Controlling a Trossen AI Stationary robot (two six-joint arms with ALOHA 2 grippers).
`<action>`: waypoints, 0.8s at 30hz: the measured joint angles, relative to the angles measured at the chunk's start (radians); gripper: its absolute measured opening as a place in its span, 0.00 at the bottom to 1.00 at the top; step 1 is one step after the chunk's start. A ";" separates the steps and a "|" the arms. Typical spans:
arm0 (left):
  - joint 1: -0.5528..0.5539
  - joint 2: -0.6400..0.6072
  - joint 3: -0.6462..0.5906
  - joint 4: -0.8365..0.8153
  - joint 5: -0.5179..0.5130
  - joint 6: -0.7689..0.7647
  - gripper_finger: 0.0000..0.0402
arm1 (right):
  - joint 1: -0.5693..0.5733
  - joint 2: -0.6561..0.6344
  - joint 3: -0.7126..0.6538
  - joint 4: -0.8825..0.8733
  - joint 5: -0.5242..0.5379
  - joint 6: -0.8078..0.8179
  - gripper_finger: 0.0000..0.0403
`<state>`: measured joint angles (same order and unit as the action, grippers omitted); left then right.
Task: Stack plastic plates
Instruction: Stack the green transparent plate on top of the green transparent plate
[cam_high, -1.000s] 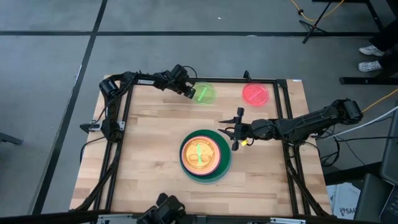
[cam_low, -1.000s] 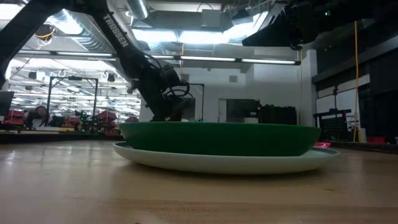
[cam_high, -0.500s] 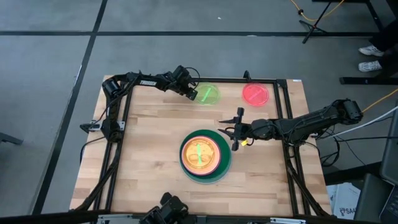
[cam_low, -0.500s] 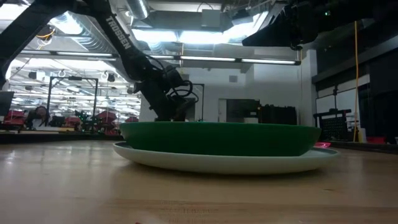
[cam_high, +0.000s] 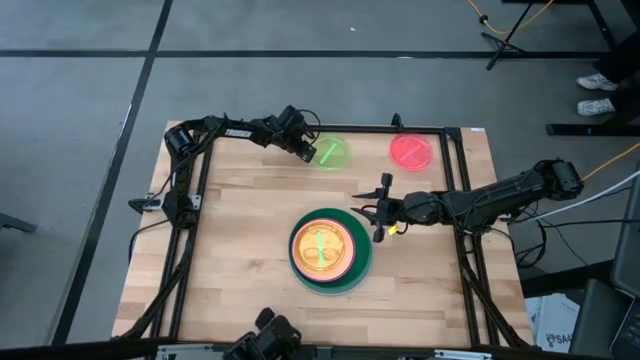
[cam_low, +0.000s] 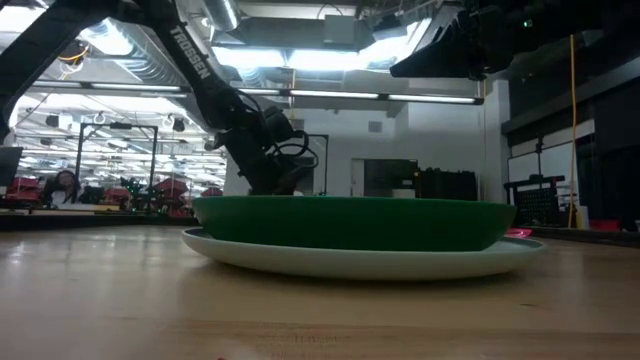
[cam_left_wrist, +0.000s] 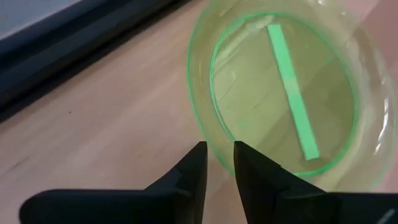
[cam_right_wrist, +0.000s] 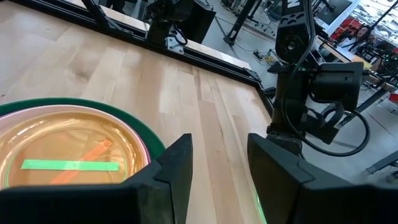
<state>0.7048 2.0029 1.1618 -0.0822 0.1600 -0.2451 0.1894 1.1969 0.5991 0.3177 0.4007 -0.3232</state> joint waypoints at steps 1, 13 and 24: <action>0.000 0.000 0.000 -0.013 0.000 0.010 0.18 | 0.000 0.000 0.000 0.000 0.000 0.000 0.37; 0.006 -0.005 0.003 -0.116 -0.017 0.071 0.18 | 0.000 0.000 0.000 0.000 0.000 0.000 0.37; 0.006 -0.003 0.002 -0.110 -0.022 0.089 0.01 | 0.000 0.000 0.000 -0.011 0.004 0.000 0.37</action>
<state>0.7111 1.9995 1.1633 -0.1917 0.1385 -0.1566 0.1894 1.1969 0.5991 0.3068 0.4043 -0.3229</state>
